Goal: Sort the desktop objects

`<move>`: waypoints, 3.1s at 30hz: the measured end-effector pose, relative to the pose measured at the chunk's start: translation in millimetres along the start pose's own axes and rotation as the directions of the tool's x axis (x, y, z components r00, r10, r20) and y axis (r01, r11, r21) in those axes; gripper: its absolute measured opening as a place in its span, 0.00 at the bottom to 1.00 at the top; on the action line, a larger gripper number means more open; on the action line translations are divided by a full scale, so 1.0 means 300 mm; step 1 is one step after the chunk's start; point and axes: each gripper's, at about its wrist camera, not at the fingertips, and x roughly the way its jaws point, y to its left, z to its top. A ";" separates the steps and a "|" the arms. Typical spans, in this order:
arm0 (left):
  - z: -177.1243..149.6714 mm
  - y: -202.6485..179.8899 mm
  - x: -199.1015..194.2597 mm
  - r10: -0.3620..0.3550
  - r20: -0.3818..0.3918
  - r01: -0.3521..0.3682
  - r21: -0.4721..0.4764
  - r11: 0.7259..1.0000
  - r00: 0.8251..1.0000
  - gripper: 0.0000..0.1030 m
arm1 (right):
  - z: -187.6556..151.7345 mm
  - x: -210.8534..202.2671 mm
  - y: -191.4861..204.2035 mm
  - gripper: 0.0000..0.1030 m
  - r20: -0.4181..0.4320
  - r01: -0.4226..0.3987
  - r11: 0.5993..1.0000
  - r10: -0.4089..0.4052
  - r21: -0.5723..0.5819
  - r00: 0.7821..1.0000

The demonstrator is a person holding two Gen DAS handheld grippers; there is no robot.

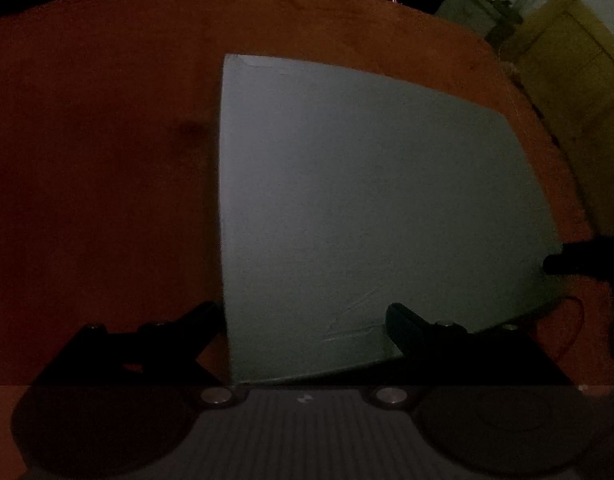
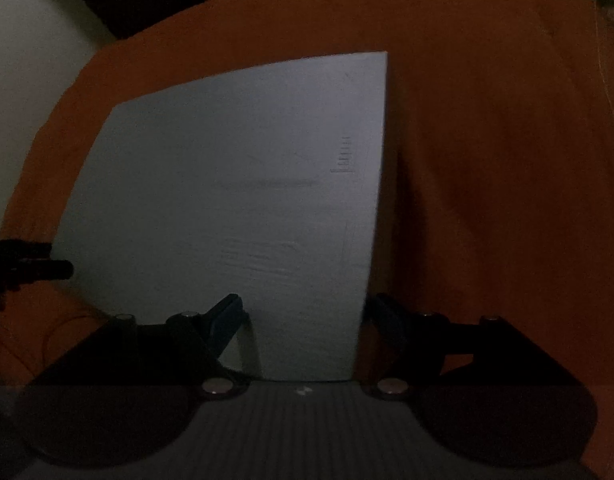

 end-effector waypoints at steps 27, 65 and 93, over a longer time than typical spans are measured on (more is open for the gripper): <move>0.068 -0.101 -0.230 -0.011 0.170 0.013 -0.010 1.000 0.985 0.99 | -0.035 -0.295 0.073 0.93 0.325 0.064 0.997 -0.076 0.045 0.943; -0.265 -0.638 -0.745 0.175 0.409 -0.107 -0.184 0.977 0.896 0.99 | -0.540 -1.152 0.508 1.00 0.581 -0.043 0.994 -0.025 0.103 0.814; -0.301 -0.542 -0.487 0.240 0.241 -0.211 -0.140 0.967 0.940 0.99 | -0.502 -0.667 0.543 1.00 0.260 0.299 0.953 -0.301 0.049 0.917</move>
